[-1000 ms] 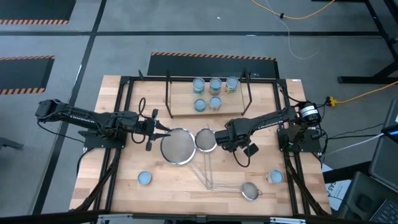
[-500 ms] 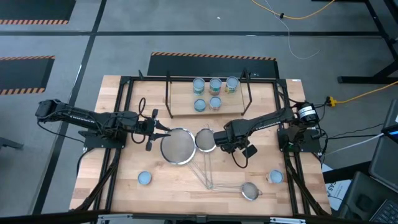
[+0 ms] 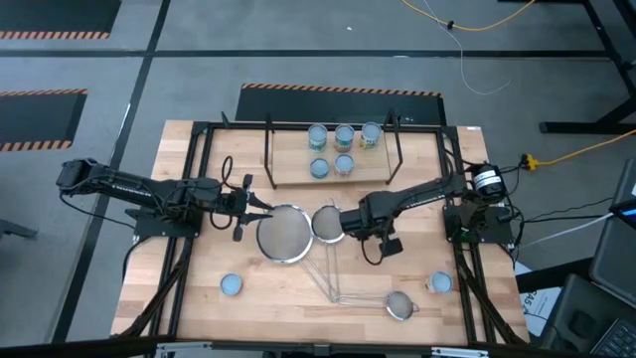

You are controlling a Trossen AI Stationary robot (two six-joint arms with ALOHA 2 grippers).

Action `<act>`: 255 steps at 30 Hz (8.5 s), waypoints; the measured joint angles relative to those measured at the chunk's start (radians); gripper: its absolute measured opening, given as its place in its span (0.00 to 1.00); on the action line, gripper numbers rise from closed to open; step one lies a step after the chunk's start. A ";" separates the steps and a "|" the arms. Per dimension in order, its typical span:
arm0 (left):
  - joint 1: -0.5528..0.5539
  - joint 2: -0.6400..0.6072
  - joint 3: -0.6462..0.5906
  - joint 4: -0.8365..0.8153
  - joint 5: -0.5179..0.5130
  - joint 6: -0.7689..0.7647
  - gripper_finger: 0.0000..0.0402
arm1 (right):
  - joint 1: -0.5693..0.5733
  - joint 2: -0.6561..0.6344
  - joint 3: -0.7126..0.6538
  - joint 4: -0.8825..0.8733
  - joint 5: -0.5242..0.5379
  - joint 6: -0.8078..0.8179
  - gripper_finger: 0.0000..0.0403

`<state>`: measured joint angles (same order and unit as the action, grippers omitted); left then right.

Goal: Pick and place cans onto a shelf
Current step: Put the canned oranges on the shelf, then put the canned meatballs on the shelf

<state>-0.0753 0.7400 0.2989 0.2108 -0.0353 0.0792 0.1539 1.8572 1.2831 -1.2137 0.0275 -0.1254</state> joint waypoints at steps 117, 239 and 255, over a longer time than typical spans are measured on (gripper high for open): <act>0.000 0.000 0.000 0.000 0.000 0.006 0.20 | -0.224 0.000 0.103 -0.078 -0.105 -0.118 0.35; 0.000 0.000 0.000 0.000 0.000 0.000 0.20 | -0.557 -0.003 0.221 -0.034 0.076 -0.273 0.29; 0.000 0.000 0.000 0.000 0.000 0.001 0.20 | -0.332 -0.092 0.412 -0.242 -0.064 0.017 0.29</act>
<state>-0.0753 0.7400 0.2989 0.2108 -0.0355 0.0799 -0.1784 1.7650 1.6951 -1.4558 -0.0365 -0.1081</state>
